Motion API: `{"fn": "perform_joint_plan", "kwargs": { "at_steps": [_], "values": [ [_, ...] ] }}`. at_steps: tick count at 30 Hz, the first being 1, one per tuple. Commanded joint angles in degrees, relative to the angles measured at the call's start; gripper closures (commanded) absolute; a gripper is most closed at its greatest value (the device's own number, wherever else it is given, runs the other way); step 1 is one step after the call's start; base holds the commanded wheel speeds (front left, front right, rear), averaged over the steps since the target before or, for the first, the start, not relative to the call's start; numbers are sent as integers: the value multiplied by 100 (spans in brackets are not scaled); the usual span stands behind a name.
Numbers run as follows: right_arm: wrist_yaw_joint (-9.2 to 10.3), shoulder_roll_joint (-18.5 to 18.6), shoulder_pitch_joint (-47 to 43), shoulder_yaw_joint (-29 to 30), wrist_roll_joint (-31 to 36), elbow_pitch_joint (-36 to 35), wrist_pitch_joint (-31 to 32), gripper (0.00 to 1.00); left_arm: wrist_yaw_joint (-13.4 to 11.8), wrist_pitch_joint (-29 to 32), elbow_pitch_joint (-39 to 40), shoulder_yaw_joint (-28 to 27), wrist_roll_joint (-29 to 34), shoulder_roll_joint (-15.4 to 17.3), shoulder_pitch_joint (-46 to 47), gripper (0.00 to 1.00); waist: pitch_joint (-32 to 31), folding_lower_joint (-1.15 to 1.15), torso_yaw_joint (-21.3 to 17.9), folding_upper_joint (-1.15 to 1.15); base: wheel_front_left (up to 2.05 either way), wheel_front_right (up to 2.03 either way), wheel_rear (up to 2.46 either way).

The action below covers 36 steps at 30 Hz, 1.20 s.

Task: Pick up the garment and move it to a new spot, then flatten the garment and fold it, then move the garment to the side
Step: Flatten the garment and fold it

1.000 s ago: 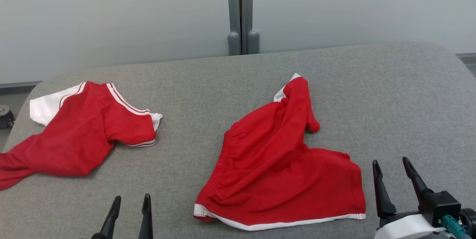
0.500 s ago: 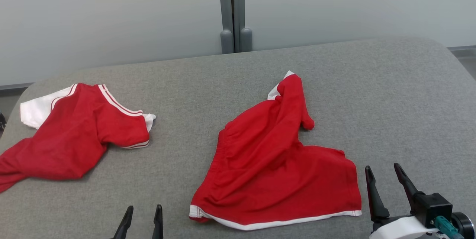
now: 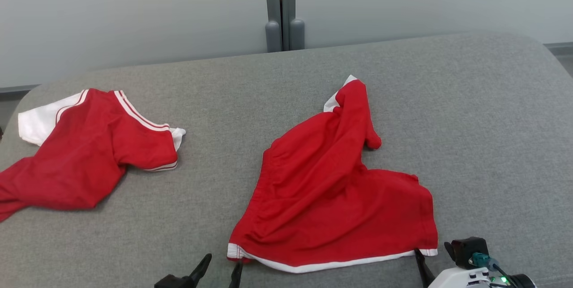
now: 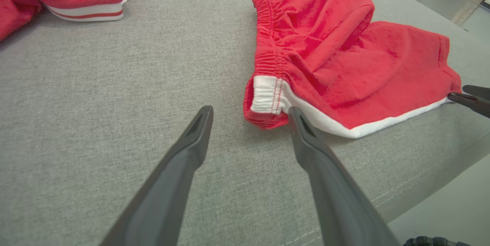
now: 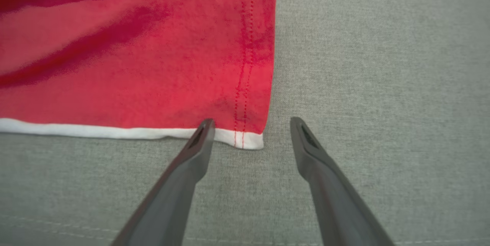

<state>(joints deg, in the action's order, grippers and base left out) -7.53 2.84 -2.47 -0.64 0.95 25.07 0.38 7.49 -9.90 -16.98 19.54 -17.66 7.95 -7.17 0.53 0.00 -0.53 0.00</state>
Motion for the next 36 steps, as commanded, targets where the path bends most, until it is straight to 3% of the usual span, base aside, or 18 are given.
{"fn": "perform_joint_plan", "kwargs": {
  "at_steps": [1, 21, 22, 23, 24, 25, 26, 32, 36],
  "values": [
    [8, 12, 119, -27, -43, 13, 68, 0, -4, 10, -15, 54, -43, 87, 168, 0, 135, 0, 0, 0, 0, 0, 0],
    [8, 19, 320, -261, -179, 205, 125, 0, -7, -50, -288, 735, -543, 439, 634, 0, 252, 0, -165, 0, 0, 0, 0],
    [8, 23, 322, -292, -205, 232, 170, 0, -7, -29, -306, 816, -560, 456, 658, 13, 238, 0, -177, 0, 0, 0, 0],
    [8, 35, 324, -327, -213, 248, 184, 2, -7, -15, -317, 887, -567, 482, 682, 51, 224, 0, -189, 0, 0, 0, 0],
    [8, 41, 337, -367, -277, 252, 192, 65, -7, -27, -336, 926, -596, 516, 722, 68, 207, 0, -206, 0, 0, 0, 0],
    [8, 39, 349, -390, -351, 256, 193, 99, -7, -42, -353, 946, -629, 530, 740, 83, 189, 0, -221, 0, 0, 0, 0],
    [8, 41, 366, -392, -424, 249, 188, 100, -7, -44, -361, 1019, -658, 545, 747, 100, 161, 0, -241, 0, 0, 0, 0],
    [8, 47, 433, -151, -1003, -30, 11, 100, -7, -37, -166, 1171, -1022, 707, 649, 100, -21, 0, -370, 0, 0, 0, 0],
    [8, 38, 422, 68, -1695, -707, 53, 100, -7, 215, 554, 1268, -1564, 899, 540, 100, -95, 0, -447, 0, 0, 0, 0]
  ]
}}
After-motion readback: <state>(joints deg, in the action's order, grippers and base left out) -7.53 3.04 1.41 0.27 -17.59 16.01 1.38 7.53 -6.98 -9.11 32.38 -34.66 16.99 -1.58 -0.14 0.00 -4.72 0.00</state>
